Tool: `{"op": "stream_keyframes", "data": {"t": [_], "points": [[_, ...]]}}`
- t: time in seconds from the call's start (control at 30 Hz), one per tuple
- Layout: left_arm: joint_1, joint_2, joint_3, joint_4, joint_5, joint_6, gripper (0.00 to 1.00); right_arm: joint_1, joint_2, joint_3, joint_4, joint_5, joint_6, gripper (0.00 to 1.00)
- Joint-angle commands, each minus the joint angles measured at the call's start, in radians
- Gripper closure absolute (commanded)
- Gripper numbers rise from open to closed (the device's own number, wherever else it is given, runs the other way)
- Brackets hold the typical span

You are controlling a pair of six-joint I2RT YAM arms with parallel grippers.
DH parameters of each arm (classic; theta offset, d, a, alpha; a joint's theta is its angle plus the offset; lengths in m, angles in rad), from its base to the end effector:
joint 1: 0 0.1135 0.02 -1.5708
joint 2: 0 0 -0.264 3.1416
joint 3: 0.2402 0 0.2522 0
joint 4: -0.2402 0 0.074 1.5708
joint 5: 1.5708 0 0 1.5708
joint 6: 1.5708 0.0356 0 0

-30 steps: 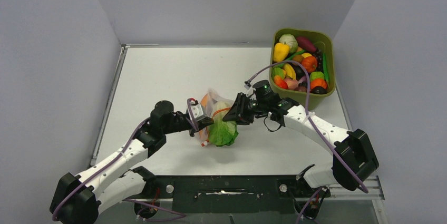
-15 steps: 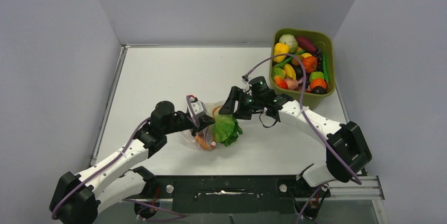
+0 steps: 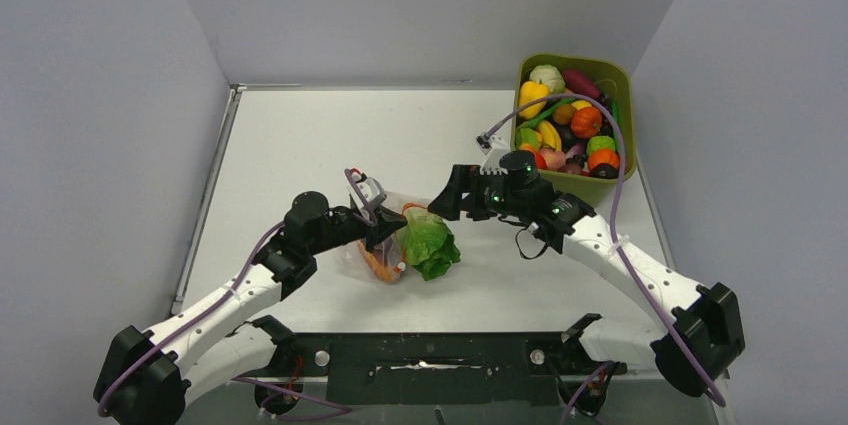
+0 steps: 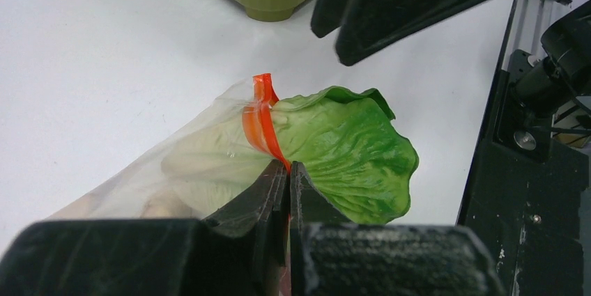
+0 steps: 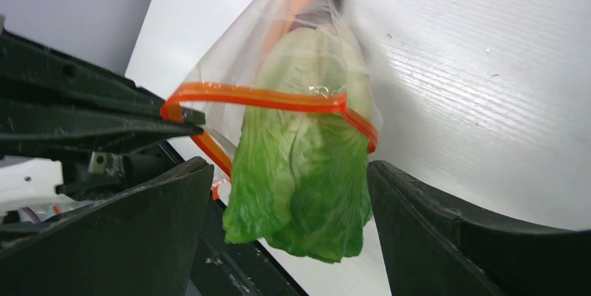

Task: Place the food in the zip-top bag and seal the zipper
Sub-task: Place the fake vegetable in the zipper food storage bag.

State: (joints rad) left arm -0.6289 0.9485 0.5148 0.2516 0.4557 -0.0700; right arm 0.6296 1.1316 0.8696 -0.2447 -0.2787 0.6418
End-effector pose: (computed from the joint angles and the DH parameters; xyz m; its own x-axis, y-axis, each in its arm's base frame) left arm 0.1669 -0.1408 0.2603 -0.2075 0.0733 -0.9755 0.8658 0.4778 -0.1483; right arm 0.1999 0.1578 0.2944 -0.7695 0.1515 -0.6204 -0.3744 0.6801 0.6304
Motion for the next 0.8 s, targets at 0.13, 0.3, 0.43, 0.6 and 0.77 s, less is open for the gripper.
{"op": "stream_keyframes", "data": {"t": [0.13,0.3,0.43,0.6,0.77], "points": [[0.005,0.001,0.042,0.137,-0.057,-0.093,1.0,0.08,-0.253,-0.248,0.297,0.046,-0.304,0.1],[0.007,-0.007,0.061,0.144,-0.069,-0.103,1.0,0.187,-0.406,-0.443,0.546,0.065,-0.585,0.05],[0.012,-0.005,0.083,0.124,-0.069,-0.091,1.0,0.192,-0.39,-0.463,0.635,0.08,-0.775,0.02],[0.015,-0.014,0.108,0.103,-0.059,-0.088,1.0,0.214,-0.309,-0.418,0.559,0.032,-0.883,0.02],[0.017,-0.029,0.111,0.098,-0.068,-0.091,1.0,0.271,-0.319,-0.47,0.589,0.126,-0.945,0.02]]}}
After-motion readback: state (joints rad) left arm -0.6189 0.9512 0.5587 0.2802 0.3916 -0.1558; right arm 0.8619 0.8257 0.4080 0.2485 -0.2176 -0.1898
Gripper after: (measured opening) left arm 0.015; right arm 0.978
